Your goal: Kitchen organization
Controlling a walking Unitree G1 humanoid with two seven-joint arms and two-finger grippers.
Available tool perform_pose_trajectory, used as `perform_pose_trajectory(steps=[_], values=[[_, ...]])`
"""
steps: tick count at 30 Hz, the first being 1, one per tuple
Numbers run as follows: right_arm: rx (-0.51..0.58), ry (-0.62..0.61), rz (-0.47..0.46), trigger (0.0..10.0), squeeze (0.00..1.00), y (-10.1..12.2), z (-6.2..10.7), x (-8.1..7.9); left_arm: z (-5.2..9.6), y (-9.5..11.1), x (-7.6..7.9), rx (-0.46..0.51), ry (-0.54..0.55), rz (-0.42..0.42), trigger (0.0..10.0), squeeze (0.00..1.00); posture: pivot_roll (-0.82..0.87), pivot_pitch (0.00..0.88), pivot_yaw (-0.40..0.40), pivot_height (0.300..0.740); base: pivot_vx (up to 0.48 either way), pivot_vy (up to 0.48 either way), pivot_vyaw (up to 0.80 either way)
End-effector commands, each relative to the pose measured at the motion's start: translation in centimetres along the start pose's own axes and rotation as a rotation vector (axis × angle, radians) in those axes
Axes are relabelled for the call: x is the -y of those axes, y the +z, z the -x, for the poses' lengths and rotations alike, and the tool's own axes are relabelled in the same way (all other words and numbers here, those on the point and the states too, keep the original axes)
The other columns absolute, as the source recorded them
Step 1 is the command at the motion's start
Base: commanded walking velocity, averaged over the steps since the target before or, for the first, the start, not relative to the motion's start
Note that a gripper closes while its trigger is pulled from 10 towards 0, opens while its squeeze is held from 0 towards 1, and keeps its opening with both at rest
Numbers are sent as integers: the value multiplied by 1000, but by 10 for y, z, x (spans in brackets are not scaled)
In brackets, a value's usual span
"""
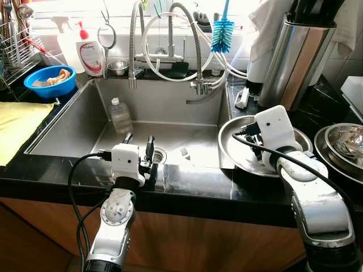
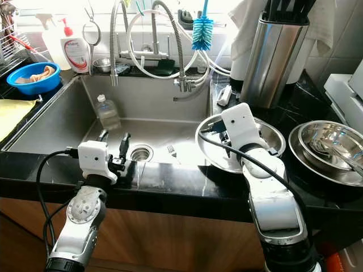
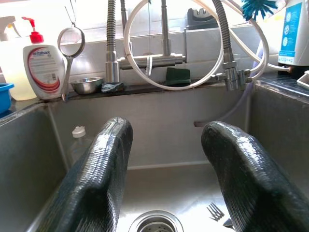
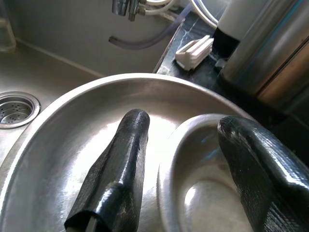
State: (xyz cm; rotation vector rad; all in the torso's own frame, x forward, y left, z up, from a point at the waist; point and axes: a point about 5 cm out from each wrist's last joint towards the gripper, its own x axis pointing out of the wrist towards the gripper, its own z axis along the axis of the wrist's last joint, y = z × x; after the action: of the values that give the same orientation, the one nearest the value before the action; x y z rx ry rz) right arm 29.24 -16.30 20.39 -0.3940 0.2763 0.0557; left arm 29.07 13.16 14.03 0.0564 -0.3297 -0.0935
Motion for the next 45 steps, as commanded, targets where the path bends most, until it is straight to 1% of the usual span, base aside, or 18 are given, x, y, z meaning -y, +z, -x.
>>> perform_pose_trajectory(steps=[1, 3, 8, 9, 10, 11, 12, 13, 15, 16, 17, 25, 26, 27, 28, 45], values=[[-2, 8, -19, 10000, 0, 1, 2, -4, -2, 0, -2, 0, 1, 9, 10000, 0, -153, 0, 32, 740, 0, 0, 0], [-31, 9, -62, 10000, 0, -4, 1, -8, -3, -1, -2, -2, -1, 10, 10000, 0, -152, 0, 29, 740, 0, 0, 0], [-47, 34, -100, 10000, 0, -8, 0, -14, -3, -1, 1, -5, -10, 15, 10000, 0, -155, 0, 29, 740, 0, 0, 0], [-49, 35, -104, 10000, 67, -8, 0, -14, -3, -1, 2, -6, -13, 16, 10000, 0, -156, 0, 31, 740, 0, 0, 0], [-49, 35, -104, 10000, 67, -8, 0, -14, -3, -1, 2, -6, -13, 16, 10000, 0, -156, 0, 31, 740, 0, 0, 0], [-53, 32, -109, 10000, 855, -9, 0, -14, -3, -1, 2, -6, -14, 17, 10000, 0, -155, 0, 30, 740, 0, 0, 0], [-57, 29, -112, 10000, 906, -9, 0, -14, -3, -1, 2, -7, -15, 17, 10000, 0, -155, 0, 30, 740, 0, 0, 0], [-61, 26, -115, 10000, 871, -10, 0, -15, -3, -2, 2, -7, -16, 17, 10000, 0, -154, 0, 29, 740, 0, 0, 0], [-62, 25, -116, 10000, 871, -10, 0, -15, -3, -2, 2, -7, -16, 18, 10000, 0, -154, 0, 29, 740, 0, 0, 0], [-63, 21, -115, 10000, 553, -10, 0, -15, -4, -2, 2, -8, -17, 17, 10000, 0, -151, 0, 29, 740, 0, 0, 0], [-64, 11, -117, 10000, 0, -10, -1, -14, -4, -2, 2, -9, -19, 17, 10000, 0, -152, 0, 29, 740, 0, 0, 0], [-82, -12, -121, 10000, 0, -15, -2, -11, -5, -3, 4, -16, -37, 23, 10000, 0, -159, 0, 31, 740, 0, 0, 0], [-82, -12, -121, 3490, 0, -15, -2, -11, -5, -3, 4, -16, -38, 23, 10000, 0, -158, 0, 30, 740, 0, 0, 0], [-83, -12, -121, 3490, 0, -15, -2, -12, -5, -3, 4, -16, -39, 24, 10000, 0, -158, 0, 30, 740, 0, 0, 0], [-83, -10, -122, 0, 0, -15, -2, -12, -5, -3, 4, -17, -41, 24, 10000, 0, -157, 0, 31, 740, 0, 0, 0], [-71, 0, -123, 0, 0, -12, -7, -14, -5, -5, 6, -27, -68, 29, 10000, 0, -152, 0, 32, 740, 0, 0, 0]])
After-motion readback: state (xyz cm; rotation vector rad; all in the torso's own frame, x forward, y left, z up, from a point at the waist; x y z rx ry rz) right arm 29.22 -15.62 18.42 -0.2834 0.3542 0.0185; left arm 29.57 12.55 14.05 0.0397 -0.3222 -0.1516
